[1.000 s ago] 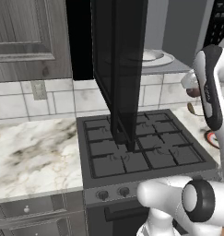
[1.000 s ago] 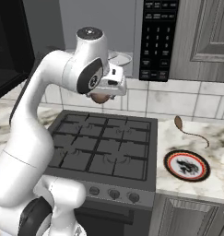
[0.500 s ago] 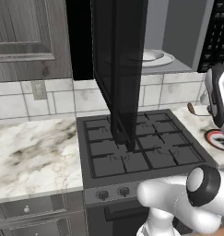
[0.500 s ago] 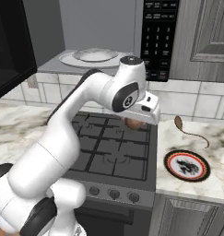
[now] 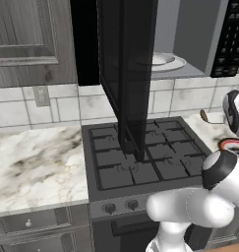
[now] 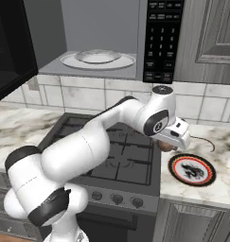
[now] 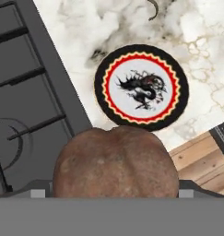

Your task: Pick the potato from the microwave and place it on plate located on the counter.

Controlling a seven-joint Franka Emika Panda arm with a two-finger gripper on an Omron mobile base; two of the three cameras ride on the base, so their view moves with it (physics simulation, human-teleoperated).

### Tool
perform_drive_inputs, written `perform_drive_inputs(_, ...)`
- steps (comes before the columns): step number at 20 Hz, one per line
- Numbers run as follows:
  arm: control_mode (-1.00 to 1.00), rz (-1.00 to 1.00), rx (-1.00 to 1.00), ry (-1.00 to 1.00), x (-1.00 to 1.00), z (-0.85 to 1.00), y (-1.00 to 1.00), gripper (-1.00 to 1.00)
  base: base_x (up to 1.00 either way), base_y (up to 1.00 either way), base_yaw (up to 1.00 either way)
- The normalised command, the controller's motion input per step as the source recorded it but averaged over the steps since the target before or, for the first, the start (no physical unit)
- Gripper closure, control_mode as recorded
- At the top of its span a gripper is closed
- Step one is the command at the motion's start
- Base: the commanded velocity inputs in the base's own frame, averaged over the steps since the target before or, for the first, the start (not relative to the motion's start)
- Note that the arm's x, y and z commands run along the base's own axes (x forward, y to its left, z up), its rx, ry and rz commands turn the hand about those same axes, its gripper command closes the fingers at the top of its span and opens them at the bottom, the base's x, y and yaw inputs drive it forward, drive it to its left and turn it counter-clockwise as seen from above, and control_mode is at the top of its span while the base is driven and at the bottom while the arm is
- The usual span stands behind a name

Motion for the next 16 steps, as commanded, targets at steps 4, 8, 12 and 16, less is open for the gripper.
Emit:
perform_drive_inputs(4,-1.0,0.0,0.0,0.0,0.45,-0.6,-0.7,1.0,0.0,0.0,0.0)
perform_drive_inputs(8,-1.0,0.0,0.01,0.01,0.44,-0.52,-0.67,1.0,0.0,0.0,0.0)
perform_drive_inputs(12,-1.0,0.0,0.0,0.03,0.3,-0.44,-0.45,1.0,0.0,0.0,0.0)
perform_drive_inputs(16,-1.0,0.0,0.0,0.02,0.28,-0.43,-0.37,1.0,0.0,0.0,0.0)
